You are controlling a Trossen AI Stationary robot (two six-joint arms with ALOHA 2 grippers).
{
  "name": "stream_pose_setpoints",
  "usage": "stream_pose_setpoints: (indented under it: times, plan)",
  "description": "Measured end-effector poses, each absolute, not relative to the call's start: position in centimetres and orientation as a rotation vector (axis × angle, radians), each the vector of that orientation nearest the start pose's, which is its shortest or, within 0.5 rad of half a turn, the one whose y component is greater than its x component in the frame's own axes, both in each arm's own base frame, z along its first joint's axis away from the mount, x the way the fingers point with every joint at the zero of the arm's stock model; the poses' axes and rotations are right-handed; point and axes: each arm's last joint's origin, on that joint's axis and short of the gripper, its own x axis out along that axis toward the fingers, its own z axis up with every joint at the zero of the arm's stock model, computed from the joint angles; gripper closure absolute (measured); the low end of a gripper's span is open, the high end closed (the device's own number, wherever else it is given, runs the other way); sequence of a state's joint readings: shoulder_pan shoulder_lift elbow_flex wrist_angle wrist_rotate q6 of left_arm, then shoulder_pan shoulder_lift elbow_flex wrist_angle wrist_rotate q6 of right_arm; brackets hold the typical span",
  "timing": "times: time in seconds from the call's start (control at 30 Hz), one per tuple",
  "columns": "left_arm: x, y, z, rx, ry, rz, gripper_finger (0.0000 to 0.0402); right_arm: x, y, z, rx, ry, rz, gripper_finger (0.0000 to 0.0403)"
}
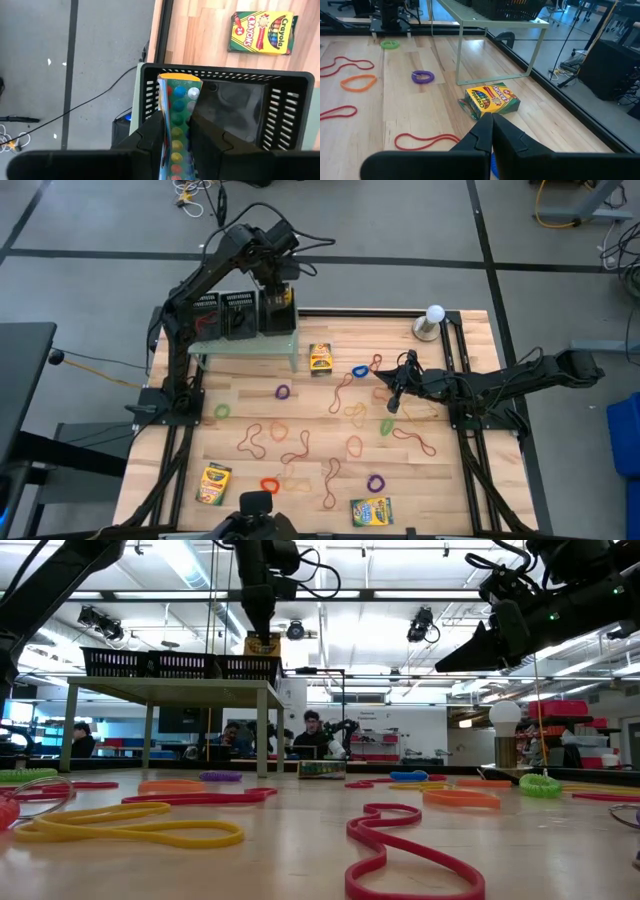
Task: Pick & Place Office Desk Supplies
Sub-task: Put the crayon box into the right black bin on the shelf, then put the orange rubber band into the left black bin on the shelf
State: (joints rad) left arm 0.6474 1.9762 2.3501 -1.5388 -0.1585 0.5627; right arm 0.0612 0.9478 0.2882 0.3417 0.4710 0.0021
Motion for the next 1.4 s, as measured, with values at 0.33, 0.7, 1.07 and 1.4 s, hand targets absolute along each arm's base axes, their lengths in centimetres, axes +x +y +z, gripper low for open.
stream_pose_setpoints:
  times: [0.33, 0.7, 1.07, 1.4]
  plan:
    - [29.8, 22.8, 38.4, 0.236, 1.41, 0.344, 0.031, 18.6, -0.2, 18.6, -0.082, 0.307, -0.405, 0.0391]
    - [30.2, 22.4, 38.4, 0.235, 1.404, 0.355, 0.0303, 18.6, -0.2, 18.6, -0.095, 0.306, -0.396, 0.0391]
    - [30.3, 22.4, 38.4, 0.236, 1.41, 0.424, 0.0235, 18.6, -0.2, 18.6, -0.096, 0.306, -0.396, 0.0391]
    - [30.3, 21.7, 40.1, 0.284, 1.365, 0.464, 0.0214, 18.6, -0.2, 18.6, -0.094, 0.306, -0.397, 0.0391]
